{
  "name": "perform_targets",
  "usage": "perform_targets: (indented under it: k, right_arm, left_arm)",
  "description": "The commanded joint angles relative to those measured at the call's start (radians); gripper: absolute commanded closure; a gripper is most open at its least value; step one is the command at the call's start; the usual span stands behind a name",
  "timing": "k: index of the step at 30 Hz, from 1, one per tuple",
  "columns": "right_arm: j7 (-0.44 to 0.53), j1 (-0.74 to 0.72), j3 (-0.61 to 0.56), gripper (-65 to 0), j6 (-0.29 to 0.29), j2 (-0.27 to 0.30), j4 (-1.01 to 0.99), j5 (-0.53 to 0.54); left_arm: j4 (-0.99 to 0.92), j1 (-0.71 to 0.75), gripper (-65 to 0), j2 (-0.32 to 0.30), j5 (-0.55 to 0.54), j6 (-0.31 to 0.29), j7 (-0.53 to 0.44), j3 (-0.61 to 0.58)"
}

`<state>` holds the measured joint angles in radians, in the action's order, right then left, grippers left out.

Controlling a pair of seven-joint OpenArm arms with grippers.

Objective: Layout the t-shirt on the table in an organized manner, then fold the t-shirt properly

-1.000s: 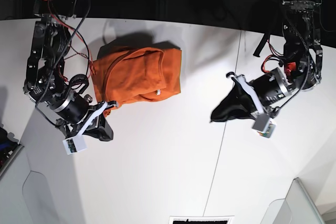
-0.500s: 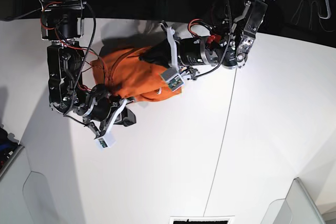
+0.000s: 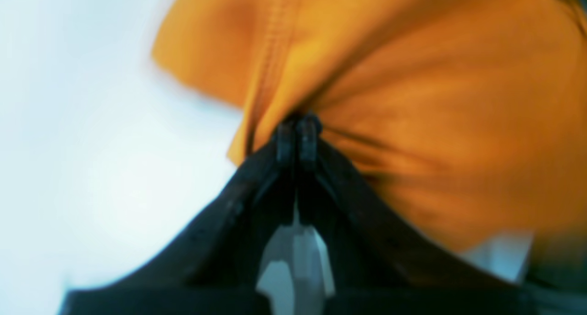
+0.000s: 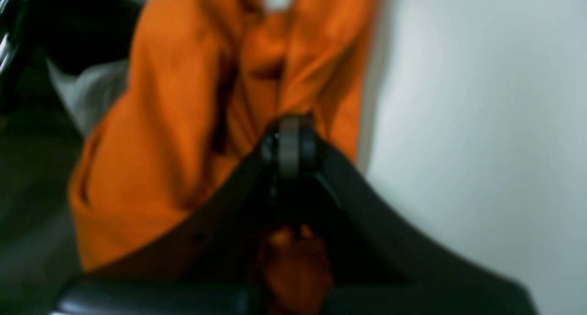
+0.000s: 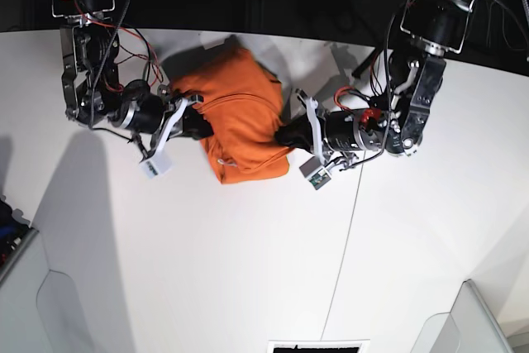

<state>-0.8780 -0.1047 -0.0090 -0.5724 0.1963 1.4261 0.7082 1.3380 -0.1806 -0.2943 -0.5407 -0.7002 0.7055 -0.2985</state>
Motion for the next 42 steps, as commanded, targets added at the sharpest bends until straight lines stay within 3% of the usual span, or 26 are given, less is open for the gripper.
perform_targets:
  k: [1,6,12,18,26,33,42]
  right_arm:
    - [0.013,0.014,0.0,0.0,-0.011,-0.008,0.049,0.026]
    - [0.022,0.066,0.01,0.0,-0.008,-0.011,0.14,-0.013]
    - [0.035,0.064,0.107,0.0,-0.007,-0.011,0.179,-0.031]
    - [0.002,0.066,0.264,0.0,-0.008,-0.01,0.179,-0.03]
    - [-0.056,0.142,0.379,0.0,-0.011,0.077,0.179,0.084]
    - [-0.085,0.262,0.417,0.0,-0.011,0.136,0.256,0.104]
    - [-0.093,0.467,0.421,0.0,-0.011,0.145,0.401,0.103]
  left_arm:
    - [-0.004,-0.037,-0.9,-0.008,-0.005,0.002,-0.011,0.005]
    - [-0.014,-0.097,-0.9,-0.01,-0.04,0.002,0.011,0.005]
    - [0.117,-0.115,-0.9,-0.085,-0.261,0.002,0.128,0.006]
    - [0.293,-0.103,-0.9,-0.163,-0.407,0.002,0.221,0.005]
    - [0.434,0.111,-0.9,-0.177,-0.423,0.002,0.234,0.005]
    - [0.598,0.326,-0.9,-0.177,-0.389,0.002,0.235,0.023]
    - [0.725,0.502,-0.9,-0.18,-0.377,0.002,0.231,0.177]
